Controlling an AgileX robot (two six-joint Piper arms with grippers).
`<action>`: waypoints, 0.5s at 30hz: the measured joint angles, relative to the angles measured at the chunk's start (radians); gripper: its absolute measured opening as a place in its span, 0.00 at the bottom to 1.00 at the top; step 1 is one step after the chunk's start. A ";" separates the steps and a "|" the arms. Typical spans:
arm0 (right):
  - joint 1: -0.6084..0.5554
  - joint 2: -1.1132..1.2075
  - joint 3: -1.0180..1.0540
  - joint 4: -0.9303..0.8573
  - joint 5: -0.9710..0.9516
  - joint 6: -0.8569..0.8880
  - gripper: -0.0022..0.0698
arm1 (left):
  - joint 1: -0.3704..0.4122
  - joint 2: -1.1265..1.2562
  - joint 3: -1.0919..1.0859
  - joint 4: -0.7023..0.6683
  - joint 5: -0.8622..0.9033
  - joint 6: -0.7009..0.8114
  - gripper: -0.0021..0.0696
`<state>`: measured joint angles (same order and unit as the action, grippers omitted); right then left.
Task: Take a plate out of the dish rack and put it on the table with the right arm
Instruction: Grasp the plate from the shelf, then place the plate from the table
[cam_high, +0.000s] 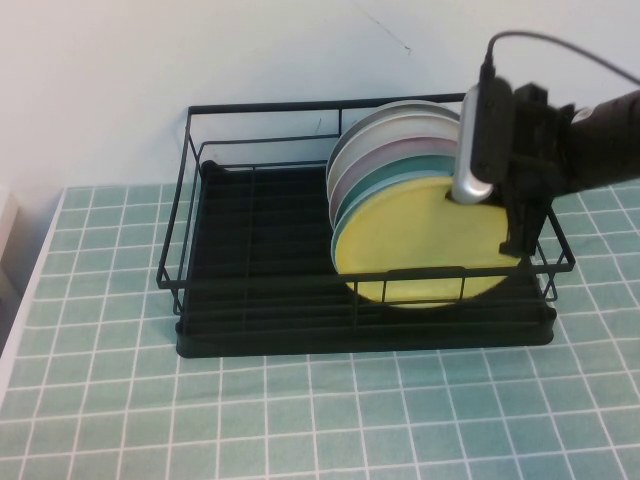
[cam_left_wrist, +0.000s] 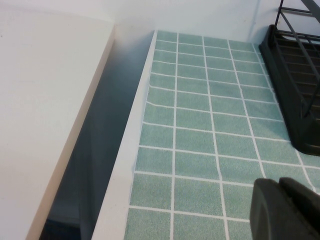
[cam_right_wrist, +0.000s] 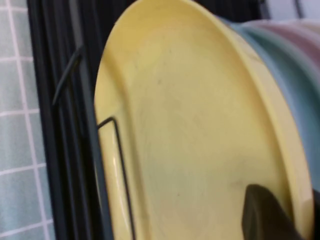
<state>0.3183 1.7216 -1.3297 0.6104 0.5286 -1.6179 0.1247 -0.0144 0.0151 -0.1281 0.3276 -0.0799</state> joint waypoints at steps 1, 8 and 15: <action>0.000 -0.019 0.000 0.000 0.002 0.000 0.17 | 0.000 0.000 0.000 0.000 0.000 0.000 0.02; 0.004 -0.271 0.000 0.000 0.024 0.101 0.17 | 0.000 0.000 0.000 0.000 0.000 0.000 0.02; 0.004 -0.506 -0.002 -0.015 0.281 0.681 0.17 | 0.000 0.000 0.000 0.000 0.000 0.000 0.02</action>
<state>0.3223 1.2157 -1.3318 0.5952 0.8091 -0.9372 0.1247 -0.0144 0.0151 -0.1281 0.3276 -0.0799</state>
